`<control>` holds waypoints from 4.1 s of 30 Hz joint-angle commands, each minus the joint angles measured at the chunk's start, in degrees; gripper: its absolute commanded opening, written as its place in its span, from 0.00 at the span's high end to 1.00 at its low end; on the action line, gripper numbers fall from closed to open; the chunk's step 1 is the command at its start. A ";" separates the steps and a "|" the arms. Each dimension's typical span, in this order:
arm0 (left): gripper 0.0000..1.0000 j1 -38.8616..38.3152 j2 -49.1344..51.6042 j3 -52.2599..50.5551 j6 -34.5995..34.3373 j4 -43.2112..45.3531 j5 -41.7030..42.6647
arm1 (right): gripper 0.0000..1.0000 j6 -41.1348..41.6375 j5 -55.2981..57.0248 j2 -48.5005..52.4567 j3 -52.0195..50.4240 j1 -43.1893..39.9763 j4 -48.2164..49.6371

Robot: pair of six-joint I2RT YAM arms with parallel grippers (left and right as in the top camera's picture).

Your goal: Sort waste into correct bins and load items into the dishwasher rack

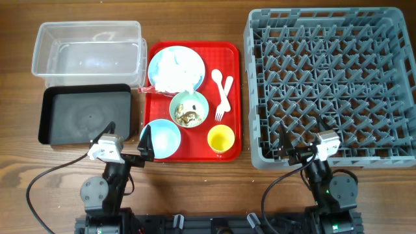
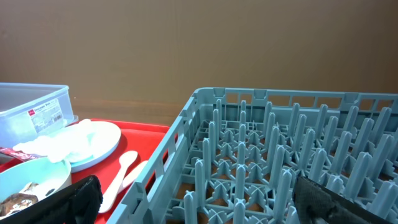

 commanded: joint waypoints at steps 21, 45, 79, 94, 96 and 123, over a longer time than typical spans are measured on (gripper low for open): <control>0.00 -0.26 -0.37 -0.39 0.28 -0.13 -0.13 | 0.00 -0.28 -0.92 0.20 -0.07 -0.35 0.15; 0.00 -0.26 -0.37 -0.39 0.28 -0.13 -0.11 | 0.00 -0.17 3.13 0.20 -0.07 -0.35 0.13; 0.00 -10.80 89.13 96.96 0.52 -51.65 -8.09 | 0.00 -6.14 -3.39 58.10 60.65 -0.35 -28.15; 0.00 -18.73 128.17 111.93 -31.34 -64.81 -10.88 | 0.00 -2.89 -6.12 66.45 61.09 -0.35 -32.96; 0.00 -19.71 129.83 111.69 -35.12 -64.43 -16.70 | 0.00 -2.91 -6.12 66.97 61.07 -0.35 -33.40; 0.96 -9.35 109.02 111.78 -26.53 -52.30 -17.49 | 0.00 -2.89 -6.12 68.13 61.07 -0.35 -33.75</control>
